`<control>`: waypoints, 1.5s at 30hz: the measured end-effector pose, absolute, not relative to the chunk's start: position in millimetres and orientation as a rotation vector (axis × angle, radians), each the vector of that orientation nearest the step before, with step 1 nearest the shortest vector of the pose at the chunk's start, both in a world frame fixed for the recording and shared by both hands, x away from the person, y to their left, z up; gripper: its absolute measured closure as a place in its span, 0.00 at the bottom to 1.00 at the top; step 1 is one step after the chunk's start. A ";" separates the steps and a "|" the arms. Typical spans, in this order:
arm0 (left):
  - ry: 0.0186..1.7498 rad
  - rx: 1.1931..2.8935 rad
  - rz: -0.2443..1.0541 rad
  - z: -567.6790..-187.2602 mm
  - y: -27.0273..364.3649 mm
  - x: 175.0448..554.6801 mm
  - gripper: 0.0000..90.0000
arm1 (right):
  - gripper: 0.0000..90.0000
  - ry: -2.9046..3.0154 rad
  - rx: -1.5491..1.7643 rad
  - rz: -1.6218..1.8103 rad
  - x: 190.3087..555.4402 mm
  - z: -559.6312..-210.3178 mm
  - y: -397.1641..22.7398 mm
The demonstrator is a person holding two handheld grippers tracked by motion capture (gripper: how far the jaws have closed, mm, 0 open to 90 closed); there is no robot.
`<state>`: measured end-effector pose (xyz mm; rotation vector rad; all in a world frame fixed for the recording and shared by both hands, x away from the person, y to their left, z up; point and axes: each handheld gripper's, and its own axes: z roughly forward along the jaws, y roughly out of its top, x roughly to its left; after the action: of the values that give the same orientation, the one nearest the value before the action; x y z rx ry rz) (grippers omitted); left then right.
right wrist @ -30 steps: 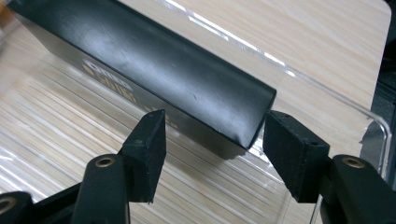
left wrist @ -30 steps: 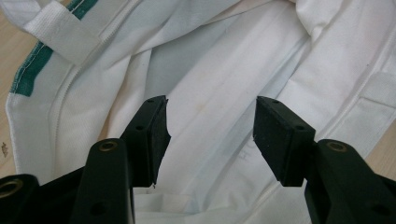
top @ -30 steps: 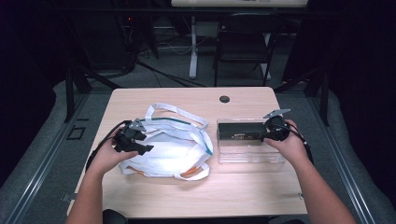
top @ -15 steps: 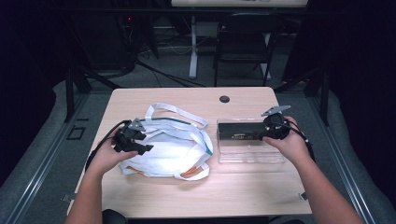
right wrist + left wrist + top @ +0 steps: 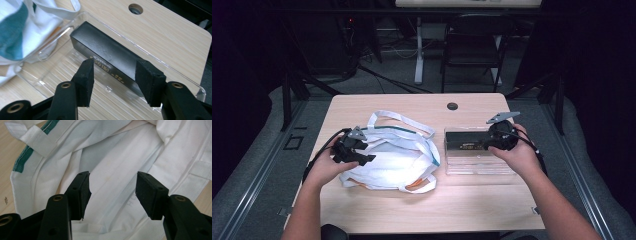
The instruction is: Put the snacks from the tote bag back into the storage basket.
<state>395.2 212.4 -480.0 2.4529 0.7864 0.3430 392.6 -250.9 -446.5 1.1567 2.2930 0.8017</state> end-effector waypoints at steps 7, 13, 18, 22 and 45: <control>0.788 2.459 0.345 -480.3 212.0 395.3 0.50 | 0.67 2.288 1.152 0.800 384.0 -446.0 -245.6; 0.791 2.451 0.347 -479.5 212.8 394.7 0.50 | 0.77 2.302 1.131 0.856 367.2 -443.1 -238.2; 0.791 2.445 0.350 -478.6 212.6 393.7 0.50 | 0.83 2.308 1.091 0.879 349.1 -444.3 -228.8; 0.791 2.442 0.352 -478.0 212.8 393.1 0.50 | 0.85 2.329 1.066 0.916 334.5 -447.1 -221.0; 0.790 2.432 0.370 -474.8 214.3 391.6 0.51 | 0.98 2.375 1.001 0.905 293.1 -496.7 -194.2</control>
<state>391.6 214.3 -474.8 2.4321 0.7903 0.3703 293.1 -194.2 -496.7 1.0011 2.3752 0.9053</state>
